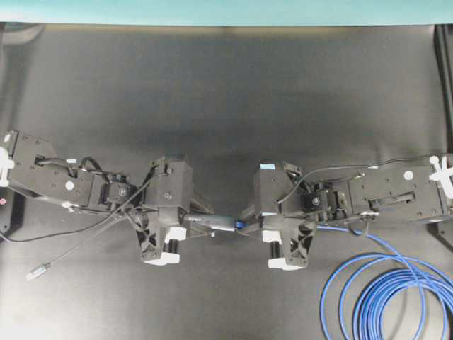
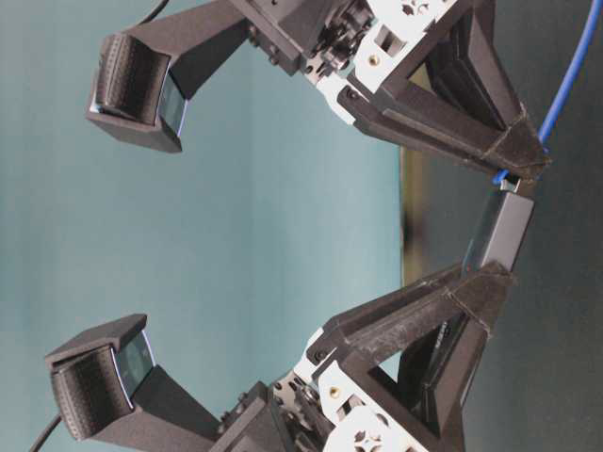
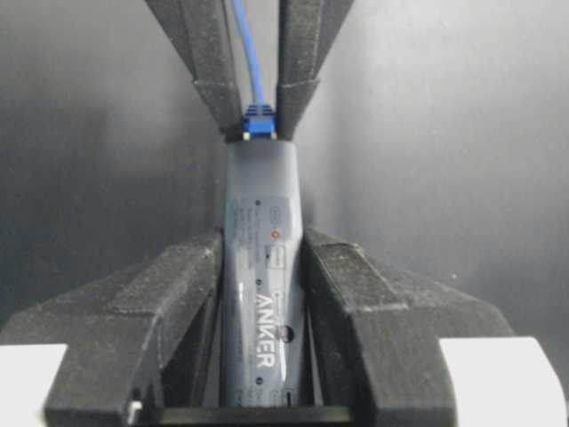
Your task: Insert the LAN cable into the hub.
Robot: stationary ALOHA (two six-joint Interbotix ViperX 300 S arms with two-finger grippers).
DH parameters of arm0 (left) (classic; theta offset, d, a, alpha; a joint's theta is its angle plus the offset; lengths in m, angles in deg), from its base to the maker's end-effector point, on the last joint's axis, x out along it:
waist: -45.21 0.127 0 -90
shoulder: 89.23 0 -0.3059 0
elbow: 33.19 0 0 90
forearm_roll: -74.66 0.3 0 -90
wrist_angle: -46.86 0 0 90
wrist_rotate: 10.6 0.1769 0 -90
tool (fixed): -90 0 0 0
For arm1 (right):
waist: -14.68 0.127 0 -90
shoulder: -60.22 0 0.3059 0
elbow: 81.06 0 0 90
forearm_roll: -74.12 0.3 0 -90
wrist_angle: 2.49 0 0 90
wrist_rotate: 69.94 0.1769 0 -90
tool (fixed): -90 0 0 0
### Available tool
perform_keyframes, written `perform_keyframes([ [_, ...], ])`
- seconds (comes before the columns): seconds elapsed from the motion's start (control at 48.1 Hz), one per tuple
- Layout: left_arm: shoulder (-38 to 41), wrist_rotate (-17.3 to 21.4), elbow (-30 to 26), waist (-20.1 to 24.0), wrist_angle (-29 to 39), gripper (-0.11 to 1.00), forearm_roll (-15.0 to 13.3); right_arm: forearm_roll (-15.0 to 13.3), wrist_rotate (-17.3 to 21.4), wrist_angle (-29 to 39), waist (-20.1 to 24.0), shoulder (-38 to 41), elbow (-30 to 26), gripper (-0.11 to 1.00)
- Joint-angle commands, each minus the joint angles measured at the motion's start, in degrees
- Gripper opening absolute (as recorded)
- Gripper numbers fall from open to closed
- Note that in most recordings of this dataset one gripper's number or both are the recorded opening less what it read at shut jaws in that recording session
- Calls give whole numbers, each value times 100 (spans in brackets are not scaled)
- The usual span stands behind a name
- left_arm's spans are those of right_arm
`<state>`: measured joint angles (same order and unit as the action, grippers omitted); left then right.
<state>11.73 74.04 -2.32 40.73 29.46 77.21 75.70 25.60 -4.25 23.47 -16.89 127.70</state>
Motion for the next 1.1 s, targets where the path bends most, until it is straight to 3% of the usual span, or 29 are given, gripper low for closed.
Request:
perform_keyframes([
  [0.0,-88,-9,-88,18,26,28,9,-9,-44,-26,-18,-35,-237,14],
  [0.395,-53,18,-53,9,53,28,18,-9,-18,-18,-18,53,-229,15],
  [0.519,-44,-53,-9,26,114,29,18,-9,-18,-18,-18,114,-255,23],
  [0.561,-53,-70,9,26,123,35,18,-9,-18,-9,-18,132,-255,27],
  [0.623,-44,-79,9,26,132,54,18,-9,-18,-9,-18,167,-255,36],
  [0.769,-44,-97,0,53,193,88,18,0,35,-9,-18,229,-229,68],
  [0.893,-62,-97,9,88,378,85,9,0,35,0,-18,229,-220,84],
  [1.08,-114,-105,79,97,448,86,18,18,53,149,-18,149,-44,84],
])
